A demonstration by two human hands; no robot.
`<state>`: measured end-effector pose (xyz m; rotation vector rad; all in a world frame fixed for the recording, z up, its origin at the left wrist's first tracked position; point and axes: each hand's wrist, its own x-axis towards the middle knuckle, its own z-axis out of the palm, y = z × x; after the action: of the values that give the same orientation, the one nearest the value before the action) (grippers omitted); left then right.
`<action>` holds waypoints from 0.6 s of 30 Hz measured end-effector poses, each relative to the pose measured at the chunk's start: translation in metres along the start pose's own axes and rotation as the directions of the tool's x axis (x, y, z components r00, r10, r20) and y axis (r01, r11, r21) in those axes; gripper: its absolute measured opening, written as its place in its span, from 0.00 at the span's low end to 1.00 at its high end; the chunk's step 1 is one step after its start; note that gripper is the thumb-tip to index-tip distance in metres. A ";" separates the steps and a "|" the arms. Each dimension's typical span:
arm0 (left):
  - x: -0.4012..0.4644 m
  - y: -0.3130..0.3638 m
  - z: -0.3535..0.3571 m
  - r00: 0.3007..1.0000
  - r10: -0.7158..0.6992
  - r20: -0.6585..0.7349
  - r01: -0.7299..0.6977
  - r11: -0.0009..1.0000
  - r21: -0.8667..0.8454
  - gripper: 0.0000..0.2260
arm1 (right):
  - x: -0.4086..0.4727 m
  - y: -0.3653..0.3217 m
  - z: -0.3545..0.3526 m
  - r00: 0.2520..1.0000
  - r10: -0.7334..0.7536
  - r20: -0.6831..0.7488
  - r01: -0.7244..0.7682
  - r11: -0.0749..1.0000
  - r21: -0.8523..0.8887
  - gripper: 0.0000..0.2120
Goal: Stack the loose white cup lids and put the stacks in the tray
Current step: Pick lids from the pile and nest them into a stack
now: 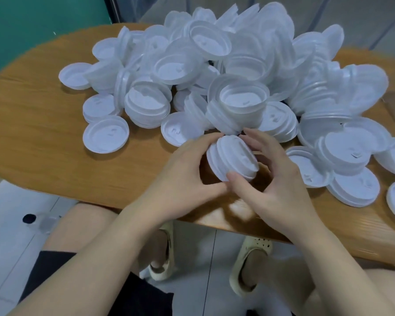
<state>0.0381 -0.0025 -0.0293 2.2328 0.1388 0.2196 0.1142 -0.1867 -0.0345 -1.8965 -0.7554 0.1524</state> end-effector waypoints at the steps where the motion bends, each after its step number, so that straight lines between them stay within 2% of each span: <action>1: -0.002 -0.001 -0.002 1.000 0.008 0.006 -0.008 0.998 0.056 0.34 | 0.000 0.000 -0.001 1.000 0.003 -0.002 -0.003 1.000 -0.008 0.33; 6: -0.013 -0.005 -0.010 0.999 -0.035 0.016 0.029 0.962 0.273 0.36 | 0.003 -0.001 -0.005 1.000 -0.018 0.000 0.018 0.999 -0.046 0.34; 9: -0.017 -0.006 -0.017 0.999 -0.024 0.032 0.012 0.949 0.316 0.38 | 0.003 0.000 -0.003 0.999 -0.030 0.014 0.031 0.998 -0.062 0.35; 12: -0.019 -0.011 -0.031 0.994 -0.046 0.102 0.016 0.959 0.284 0.39 | 0.004 0.000 0.004 0.998 -0.040 0.045 0.043 0.997 -0.058 0.38; 18: -0.025 -0.022 -0.047 0.993 -0.077 0.091 0.064 0.989 0.133 0.25 | 0.008 -0.003 0.015 0.991 -0.039 0.126 0.052 0.994 -0.098 0.41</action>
<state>0.0035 0.0425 -0.0206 2.3579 0.1840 0.0660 0.1125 -0.1702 -0.0363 -1.9778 -0.9046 0.2075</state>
